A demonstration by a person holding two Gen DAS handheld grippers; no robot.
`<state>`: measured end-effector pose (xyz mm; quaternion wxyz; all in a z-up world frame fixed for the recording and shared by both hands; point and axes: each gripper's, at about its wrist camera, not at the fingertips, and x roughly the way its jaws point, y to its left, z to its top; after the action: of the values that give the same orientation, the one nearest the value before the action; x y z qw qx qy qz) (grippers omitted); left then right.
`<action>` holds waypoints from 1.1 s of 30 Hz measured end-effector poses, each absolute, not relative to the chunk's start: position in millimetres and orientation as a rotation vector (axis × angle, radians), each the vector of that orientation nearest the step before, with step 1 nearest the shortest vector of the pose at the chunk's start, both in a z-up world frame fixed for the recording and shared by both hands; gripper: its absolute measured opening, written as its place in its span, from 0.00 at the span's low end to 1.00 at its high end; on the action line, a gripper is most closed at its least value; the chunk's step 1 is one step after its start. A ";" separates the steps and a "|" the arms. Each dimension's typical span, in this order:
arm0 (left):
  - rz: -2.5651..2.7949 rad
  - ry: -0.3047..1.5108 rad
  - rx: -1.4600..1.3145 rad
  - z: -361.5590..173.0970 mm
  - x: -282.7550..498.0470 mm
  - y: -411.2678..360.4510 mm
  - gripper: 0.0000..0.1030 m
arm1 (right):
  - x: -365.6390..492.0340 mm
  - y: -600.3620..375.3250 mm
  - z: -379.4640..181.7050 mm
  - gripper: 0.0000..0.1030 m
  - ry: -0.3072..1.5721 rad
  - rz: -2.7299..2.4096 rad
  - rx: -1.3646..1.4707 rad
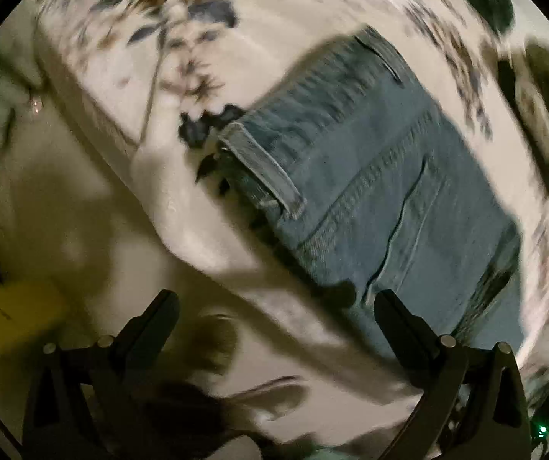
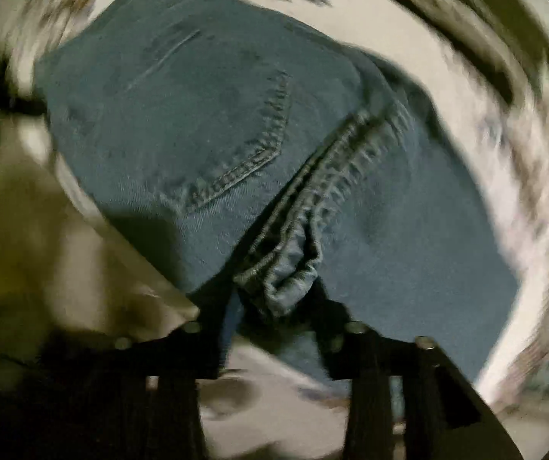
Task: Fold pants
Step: 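Grasp the waistband belt loop with the left gripper while the right gripper smooths the jeans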
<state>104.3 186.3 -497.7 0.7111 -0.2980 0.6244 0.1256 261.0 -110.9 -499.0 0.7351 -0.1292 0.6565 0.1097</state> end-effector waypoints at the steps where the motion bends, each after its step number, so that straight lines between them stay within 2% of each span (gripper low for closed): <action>1: 0.289 1.359 -0.706 -499.4 102.6 192.0 1.00 | 265.0 -119.8 -494.1 0.51 1.444 0.234 -0.193; 2: 0.300 1.323 -0.752 -500.8 100.9 198.9 1.00 | 267.4 -126.2 -490.9 0.54 1.440 0.221 -0.139; 5: 0.307 1.220 -0.849 -503.8 98.8 213.5 0.95 | 275.9 -154.1 -485.9 0.55 1.443 0.118 0.028; 6: 0.293 1.186 -0.880 -505.0 100.2 217.3 0.88 | 279.0 -163.9 -487.6 0.55 1.450 0.077 0.063; 9: 0.259 1.132 -0.965 -510.4 107.4 228.3 0.53 | 284.7 -183.7 -490.9 0.55 1.455 0.015 0.136; 20: 0.323 1.120 -1.073 -535.1 107.7 242.7 0.58 | 291.8 -197.6 -484.1 0.55 1.439 -0.040 0.141; 22: 0.337 1.103 -1.098 -535.8 109.9 244.0 0.62 | 291.0 -197.3 -483.5 0.55 1.440 -0.033 0.147; 25: 0.354 1.064 -1.089 -532.9 123.4 245.5 0.61 | 289.1 -194.4 -485.3 0.55 1.445 -0.029 0.144; 26: 0.362 1.049 -1.084 -530.4 124.7 245.2 0.54 | 288.7 -195.0 -486.2 0.55 1.446 -0.033 0.153; 27: 0.373 1.035 -1.060 -526.3 125.8 244.1 0.39 | 288.0 -196.9 -487.1 0.55 1.446 -0.037 0.167; 28: 0.371 1.030 -1.044 -524.5 126.2 243.7 0.31 | 287.9 -198.2 -488.0 0.55 1.446 -0.041 0.176; 30: 0.361 1.009 -0.983 -515.3 126.0 238.8 0.22 | 286.5 -203.6 -488.2 0.55 1.438 -0.056 0.198; 33: 0.349 0.951 -0.899 -491.0 119.0 227.4 0.17 | 281.1 -215.6 -485.3 0.55 1.419 -0.076 0.231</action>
<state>119.0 227.4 -491.0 0.7795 -0.4158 0.4398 0.1614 281.1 -215.6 -485.3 0.7520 0.1058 0.6496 -0.0347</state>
